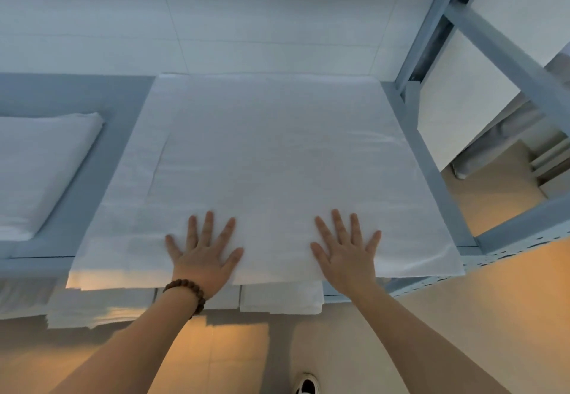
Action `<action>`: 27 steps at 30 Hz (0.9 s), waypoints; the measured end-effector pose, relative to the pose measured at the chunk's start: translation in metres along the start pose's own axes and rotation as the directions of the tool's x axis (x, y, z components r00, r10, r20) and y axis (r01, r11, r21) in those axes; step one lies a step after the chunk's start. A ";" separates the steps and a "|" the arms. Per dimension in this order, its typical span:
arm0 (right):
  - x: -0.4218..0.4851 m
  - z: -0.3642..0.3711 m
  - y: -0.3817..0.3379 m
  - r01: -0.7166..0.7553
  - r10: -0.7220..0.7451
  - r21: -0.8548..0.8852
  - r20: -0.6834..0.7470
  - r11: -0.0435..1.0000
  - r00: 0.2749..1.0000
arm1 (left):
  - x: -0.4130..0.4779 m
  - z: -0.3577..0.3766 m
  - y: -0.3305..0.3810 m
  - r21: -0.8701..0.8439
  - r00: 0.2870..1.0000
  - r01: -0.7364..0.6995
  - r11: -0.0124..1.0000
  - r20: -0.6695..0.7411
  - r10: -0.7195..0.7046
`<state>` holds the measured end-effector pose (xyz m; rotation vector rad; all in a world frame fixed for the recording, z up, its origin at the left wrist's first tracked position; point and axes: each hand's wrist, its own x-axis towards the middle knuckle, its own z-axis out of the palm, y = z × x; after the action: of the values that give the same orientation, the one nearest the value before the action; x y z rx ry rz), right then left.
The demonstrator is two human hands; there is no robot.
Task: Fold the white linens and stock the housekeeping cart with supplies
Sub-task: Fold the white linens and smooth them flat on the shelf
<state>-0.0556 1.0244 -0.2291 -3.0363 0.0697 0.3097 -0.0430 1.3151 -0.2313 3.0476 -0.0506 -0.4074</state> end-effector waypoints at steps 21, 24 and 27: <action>0.021 -0.002 0.000 0.046 -0.048 -0.085 -0.027 0.995 0.998 | 0.036 -0.005 -0.034 0.067 0.982 -0.159 0.985 -0.094 0.165; 0.008 0.001 0.010 0.099 -0.100 -0.115 0.001 0.988 0.995 | 0.022 0.000 -0.038 0.111 0.969 -0.238 0.965 -0.036 0.244; -0.006 0.002 0.027 0.255 -0.247 -0.182 0.066 0.950 0.967 | 0.007 0.003 -0.052 0.186 0.939 -0.338 0.923 0.011 0.342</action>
<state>-0.0634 0.9978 -0.2316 -3.1718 -0.3687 0.3782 -0.0356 1.3667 -0.2397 3.1284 -0.6432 -0.3592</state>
